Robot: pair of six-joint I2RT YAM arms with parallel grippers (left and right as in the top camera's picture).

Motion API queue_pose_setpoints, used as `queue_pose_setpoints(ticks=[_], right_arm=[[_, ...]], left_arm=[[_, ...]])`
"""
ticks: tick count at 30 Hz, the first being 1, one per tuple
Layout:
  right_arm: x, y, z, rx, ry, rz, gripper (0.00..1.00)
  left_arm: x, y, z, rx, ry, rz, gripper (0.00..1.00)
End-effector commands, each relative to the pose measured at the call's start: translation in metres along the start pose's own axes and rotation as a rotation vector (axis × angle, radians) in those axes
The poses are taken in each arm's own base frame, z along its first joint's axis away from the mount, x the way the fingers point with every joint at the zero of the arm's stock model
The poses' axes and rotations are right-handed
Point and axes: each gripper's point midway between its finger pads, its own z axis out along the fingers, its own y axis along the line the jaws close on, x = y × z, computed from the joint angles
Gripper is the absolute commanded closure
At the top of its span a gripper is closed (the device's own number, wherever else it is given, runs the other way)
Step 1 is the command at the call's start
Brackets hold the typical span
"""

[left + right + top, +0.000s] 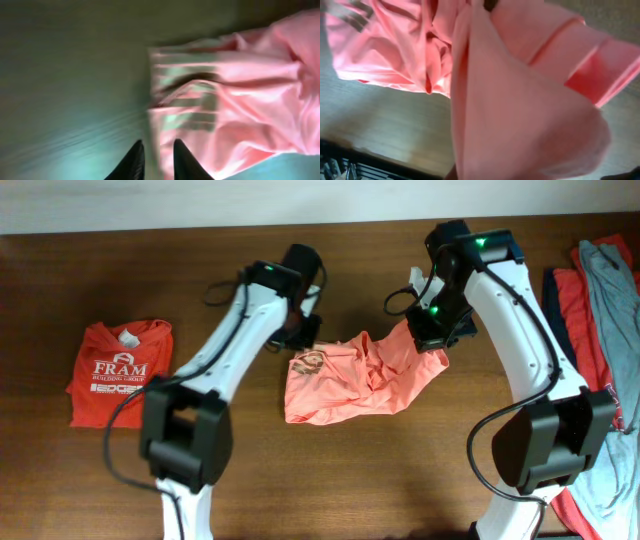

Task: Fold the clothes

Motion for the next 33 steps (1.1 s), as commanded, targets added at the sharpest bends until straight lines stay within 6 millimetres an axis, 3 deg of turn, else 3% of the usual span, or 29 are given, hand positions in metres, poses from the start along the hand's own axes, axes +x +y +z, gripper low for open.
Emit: queue_pose_setpoints(ticks=[1, 7, 12, 18, 21, 23, 28, 33], right_arm=[[-0.008, 0.023, -0.029, 0.011, -0.095, -0.071, 0.96], [-0.012, 0.068, -0.029, 0.012, -0.121, -0.195, 0.96], [-0.014, 0.122, 0.000, 0.003, -0.106, -0.307, 0.96], [-0.007, 0.179, 0.061, 0.004, -0.009, -0.434, 0.95], [-0.003, 0.197, 0.093, 0.013, 0.041, -0.480, 0.74], [-0.001, 0.208, 0.112, 0.016, 0.063, -0.508, 0.71], [0.004, 0.218, 0.123, 0.021, 0.074, -0.560, 0.67], [-0.004, 0.210, 0.090, 0.045, 0.022, -0.539, 0.67]], left_arm=[[-0.007, 0.063, -0.024, -0.127, -0.056, -0.153, 0.79], [0.001, 0.131, -0.022, -0.043, -0.036, -0.371, 0.80], [0.007, 0.162, -0.024, 0.052, -0.041, -0.484, 0.80], [0.008, 0.164, -0.024, 0.055, -0.041, -0.486, 0.80], [0.008, 0.160, -0.024, 0.057, -0.037, -0.476, 0.80], [0.009, 0.159, -0.024, 0.057, -0.032, -0.472, 0.80], [0.009, 0.158, -0.024, 0.057, -0.029, -0.471, 0.80], [0.011, 0.155, -0.024, 0.068, -0.018, -0.459, 0.80]])
